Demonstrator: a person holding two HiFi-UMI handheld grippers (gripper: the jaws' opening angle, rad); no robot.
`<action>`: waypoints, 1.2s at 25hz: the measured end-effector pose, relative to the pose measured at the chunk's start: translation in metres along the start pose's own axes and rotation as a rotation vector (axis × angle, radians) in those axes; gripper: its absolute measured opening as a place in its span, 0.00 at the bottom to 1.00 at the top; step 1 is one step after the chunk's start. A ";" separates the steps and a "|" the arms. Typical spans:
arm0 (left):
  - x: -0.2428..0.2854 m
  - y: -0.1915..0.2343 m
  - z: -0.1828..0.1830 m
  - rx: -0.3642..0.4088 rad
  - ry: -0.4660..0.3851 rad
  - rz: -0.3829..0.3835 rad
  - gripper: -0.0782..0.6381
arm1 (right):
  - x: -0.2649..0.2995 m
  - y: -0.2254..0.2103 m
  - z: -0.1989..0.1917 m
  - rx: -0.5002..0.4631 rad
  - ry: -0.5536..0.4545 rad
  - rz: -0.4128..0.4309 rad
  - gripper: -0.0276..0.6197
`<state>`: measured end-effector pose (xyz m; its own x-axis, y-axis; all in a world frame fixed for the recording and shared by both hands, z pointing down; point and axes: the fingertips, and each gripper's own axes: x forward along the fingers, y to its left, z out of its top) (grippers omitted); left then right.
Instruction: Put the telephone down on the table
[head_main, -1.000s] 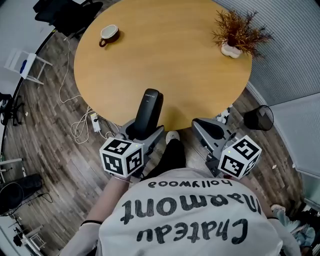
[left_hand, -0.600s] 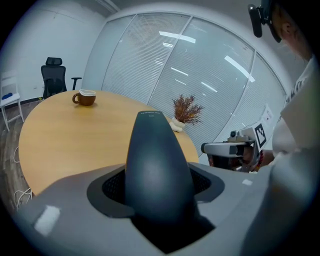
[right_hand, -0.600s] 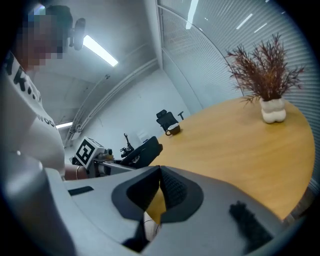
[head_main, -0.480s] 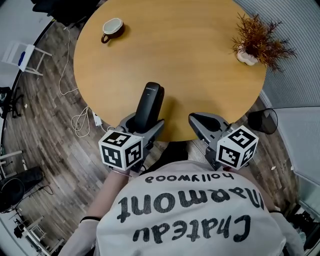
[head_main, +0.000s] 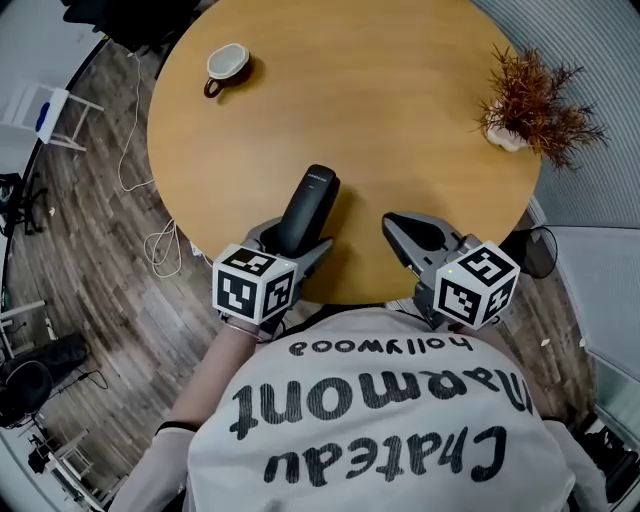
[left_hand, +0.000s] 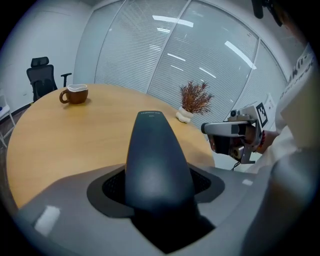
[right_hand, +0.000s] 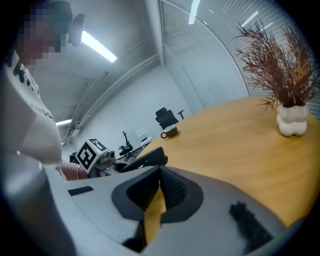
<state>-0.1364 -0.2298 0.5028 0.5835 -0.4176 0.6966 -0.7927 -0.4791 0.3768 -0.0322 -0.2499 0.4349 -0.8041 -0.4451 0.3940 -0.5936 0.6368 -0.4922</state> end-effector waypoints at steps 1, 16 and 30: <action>0.002 0.003 0.000 -0.001 0.009 0.004 0.55 | 0.001 -0.003 0.002 0.011 -0.004 -0.004 0.07; 0.023 0.030 -0.005 -0.021 0.102 0.007 0.56 | 0.008 -0.025 0.008 0.071 -0.013 -0.027 0.07; 0.030 0.037 -0.015 -0.045 0.139 -0.007 0.56 | 0.009 -0.022 0.006 0.075 -0.003 -0.021 0.07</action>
<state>-0.1507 -0.2484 0.5466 0.5618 -0.3021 0.7702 -0.7975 -0.4454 0.4070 -0.0265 -0.2716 0.4446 -0.7916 -0.4595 0.4027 -0.6108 0.5781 -0.5410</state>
